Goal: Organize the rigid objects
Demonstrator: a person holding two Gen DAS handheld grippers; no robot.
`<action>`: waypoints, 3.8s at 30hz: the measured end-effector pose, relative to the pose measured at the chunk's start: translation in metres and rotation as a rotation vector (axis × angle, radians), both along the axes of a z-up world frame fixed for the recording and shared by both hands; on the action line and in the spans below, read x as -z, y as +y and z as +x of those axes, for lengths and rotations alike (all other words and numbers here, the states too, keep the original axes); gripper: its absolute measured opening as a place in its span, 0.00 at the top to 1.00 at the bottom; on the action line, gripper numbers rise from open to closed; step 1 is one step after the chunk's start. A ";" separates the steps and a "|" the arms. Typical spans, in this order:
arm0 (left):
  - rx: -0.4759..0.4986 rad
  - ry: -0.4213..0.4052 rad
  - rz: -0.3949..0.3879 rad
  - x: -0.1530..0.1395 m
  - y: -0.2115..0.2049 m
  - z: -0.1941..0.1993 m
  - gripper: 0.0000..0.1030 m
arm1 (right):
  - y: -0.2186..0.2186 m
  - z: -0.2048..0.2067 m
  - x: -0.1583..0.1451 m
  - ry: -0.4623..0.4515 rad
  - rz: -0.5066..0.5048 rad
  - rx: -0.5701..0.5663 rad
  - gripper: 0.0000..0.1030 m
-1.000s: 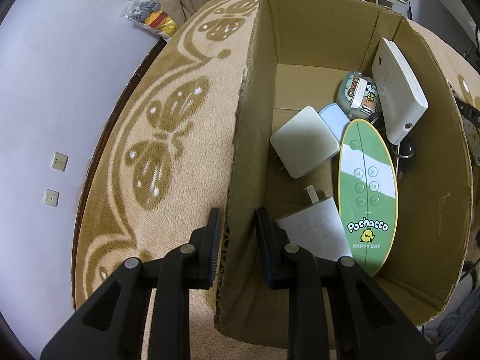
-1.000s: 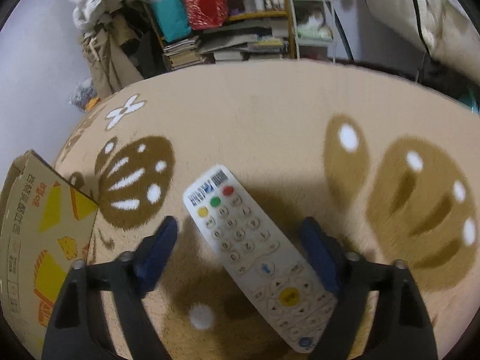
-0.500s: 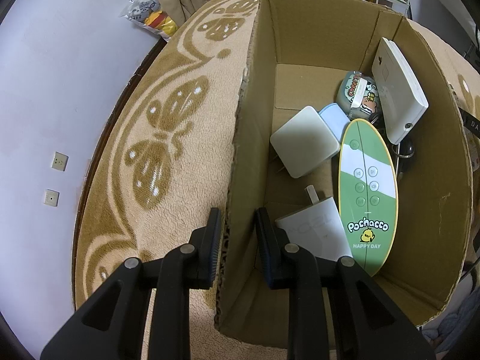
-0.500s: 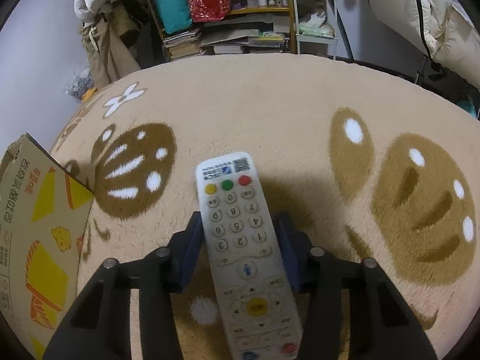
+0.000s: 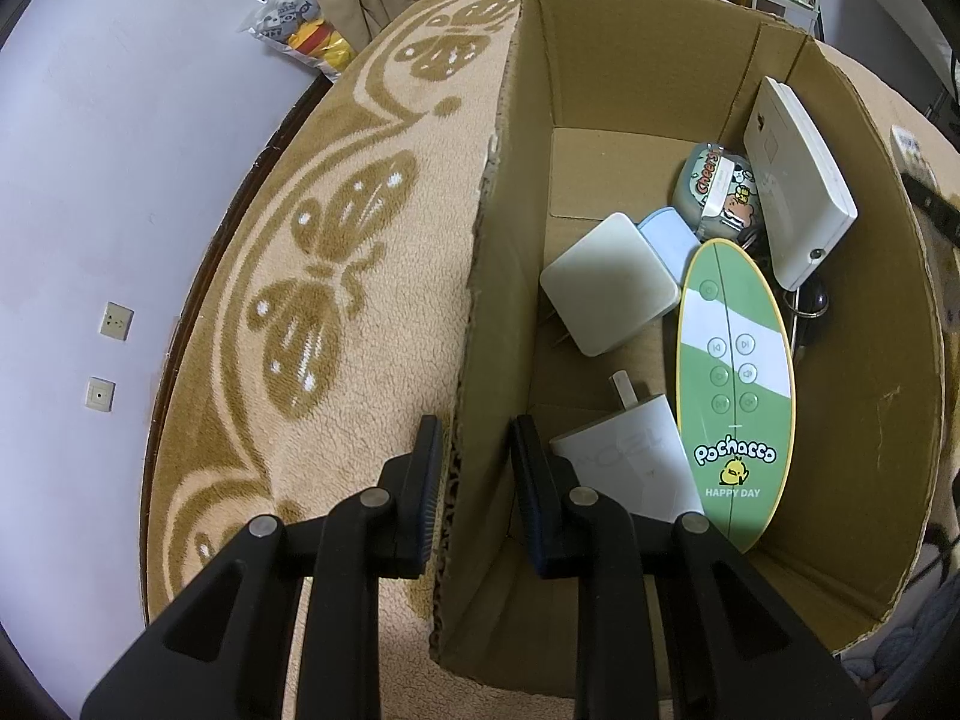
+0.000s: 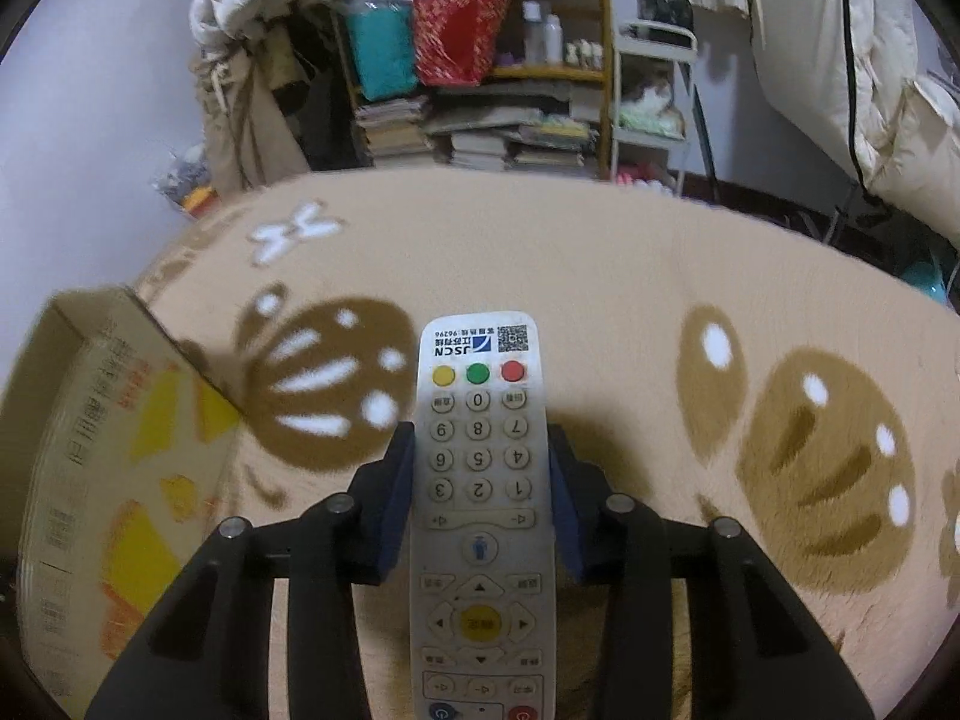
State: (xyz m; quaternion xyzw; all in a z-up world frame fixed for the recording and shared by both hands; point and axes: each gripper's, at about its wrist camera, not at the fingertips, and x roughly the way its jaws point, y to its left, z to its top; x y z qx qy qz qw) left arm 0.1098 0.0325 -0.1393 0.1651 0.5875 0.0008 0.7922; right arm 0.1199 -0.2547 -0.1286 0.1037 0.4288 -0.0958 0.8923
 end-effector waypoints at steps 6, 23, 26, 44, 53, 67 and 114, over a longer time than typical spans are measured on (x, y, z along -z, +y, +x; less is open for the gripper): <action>0.000 0.000 0.000 0.000 0.000 0.000 0.78 | 0.026 -0.001 -0.035 -0.075 0.009 -0.062 0.57; -0.001 -0.001 0.000 0.000 0.000 0.000 0.78 | 0.100 -0.015 -0.098 -0.234 0.203 -0.249 0.57; 0.000 0.000 0.001 0.000 0.000 0.000 0.78 | 0.117 -0.021 -0.099 -0.238 0.216 -0.264 0.57; -0.008 0.000 -0.013 -0.001 0.000 -0.001 0.78 | 0.166 -0.028 -0.073 -0.151 0.167 -0.365 0.57; -0.006 0.000 -0.015 -0.002 0.001 -0.001 0.78 | 0.164 -0.024 -0.065 -0.133 0.154 -0.356 0.57; -0.006 -0.008 -0.017 -0.002 0.000 -0.004 0.78 | 0.164 -0.027 -0.059 -0.123 0.140 -0.354 0.57; 0.008 -0.476 -0.178 -0.141 0.004 -0.081 0.01 | 0.112 -0.124 -0.126 -0.206 -0.004 -0.177 0.00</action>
